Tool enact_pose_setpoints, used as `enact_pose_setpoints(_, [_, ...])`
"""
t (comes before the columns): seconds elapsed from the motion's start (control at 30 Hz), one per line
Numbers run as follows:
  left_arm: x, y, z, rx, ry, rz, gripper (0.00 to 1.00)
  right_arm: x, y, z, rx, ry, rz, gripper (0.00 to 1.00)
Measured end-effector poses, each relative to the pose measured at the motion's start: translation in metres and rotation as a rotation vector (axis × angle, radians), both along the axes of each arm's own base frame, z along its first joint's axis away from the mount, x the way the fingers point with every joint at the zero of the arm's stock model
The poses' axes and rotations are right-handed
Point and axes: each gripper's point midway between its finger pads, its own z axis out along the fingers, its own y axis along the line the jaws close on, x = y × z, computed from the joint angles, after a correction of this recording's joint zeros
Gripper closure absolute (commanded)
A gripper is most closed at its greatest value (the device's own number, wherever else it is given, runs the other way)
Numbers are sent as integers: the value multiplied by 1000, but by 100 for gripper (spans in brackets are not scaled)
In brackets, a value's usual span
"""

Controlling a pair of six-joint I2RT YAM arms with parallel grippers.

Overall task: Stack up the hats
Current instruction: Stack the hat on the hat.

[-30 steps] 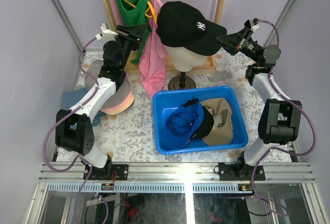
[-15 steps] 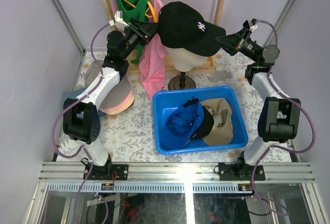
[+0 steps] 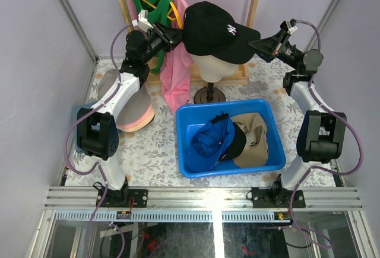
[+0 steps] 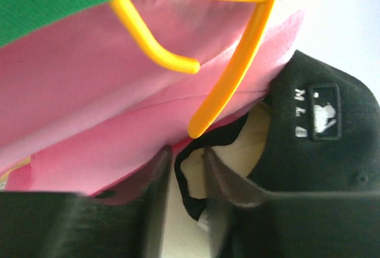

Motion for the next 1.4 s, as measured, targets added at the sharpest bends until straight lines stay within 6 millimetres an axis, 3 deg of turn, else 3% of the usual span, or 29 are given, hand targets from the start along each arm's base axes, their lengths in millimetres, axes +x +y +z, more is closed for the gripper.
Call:
enact_pose_setpoints(0.07, [1, -1, 2, 0, -6, -12, 99, 0, 0, 0, -1, -1, 0, 100])
enact_pose_setpoints(0.1, [1, -2, 3, 0, -9, -18, 100, 0, 0, 1, -2, -1, 1, 100])
enact_pose_setpoints(0.63, [-15, 4, -11, 76, 32, 22, 100, 6, -20, -6, 5, 29, -34, 100])
enact_pose_setpoints(1.07, [-29, -20, -15, 175, 62, 21, 100, 5, -39, -21, 64, 94, -38, 100])
enact_pose_setpoints(1.4, [-34, -27, -46, 248, 137, 27, 100, 6, -47, -39, 97, 122, -41, 97])
